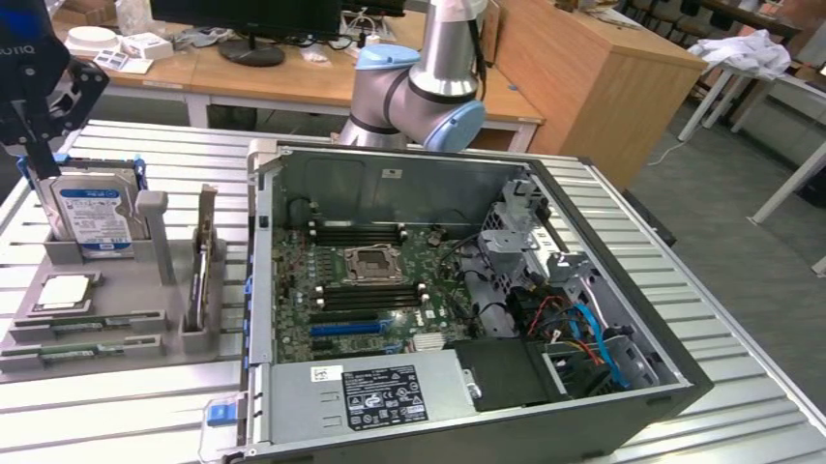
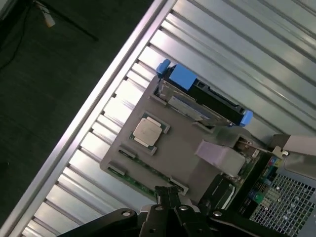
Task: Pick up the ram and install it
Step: 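Pick up the ram and move it above insertion slot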
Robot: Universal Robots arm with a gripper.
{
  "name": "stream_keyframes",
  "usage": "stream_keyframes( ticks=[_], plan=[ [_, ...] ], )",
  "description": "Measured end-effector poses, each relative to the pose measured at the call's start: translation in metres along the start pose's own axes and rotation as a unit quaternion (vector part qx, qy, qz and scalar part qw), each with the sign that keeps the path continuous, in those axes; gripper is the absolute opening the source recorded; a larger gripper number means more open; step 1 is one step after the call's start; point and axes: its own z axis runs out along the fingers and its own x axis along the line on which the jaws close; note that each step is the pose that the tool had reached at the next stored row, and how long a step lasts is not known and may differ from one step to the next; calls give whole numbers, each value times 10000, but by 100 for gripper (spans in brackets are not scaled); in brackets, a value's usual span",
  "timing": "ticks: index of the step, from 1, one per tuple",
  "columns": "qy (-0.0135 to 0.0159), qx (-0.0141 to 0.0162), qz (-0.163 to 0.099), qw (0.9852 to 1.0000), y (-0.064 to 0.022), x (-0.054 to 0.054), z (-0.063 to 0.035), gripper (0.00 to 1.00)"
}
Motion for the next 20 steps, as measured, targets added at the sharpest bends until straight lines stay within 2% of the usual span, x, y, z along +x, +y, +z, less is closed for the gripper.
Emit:
stream_keyframes(
  ticks=[5, 10, 15, 20],
  plan=[
    [18, 0, -380, 9993, 0, 0, 0, 11],
    [34, -7, -795, 9968, 1, 0, 0, 11],
    [52, -14, -1242, 9922, 0, 0, 0, 11],
    [69, -21, -1692, 9856, 0, 0, 1, 11]
  ],
)
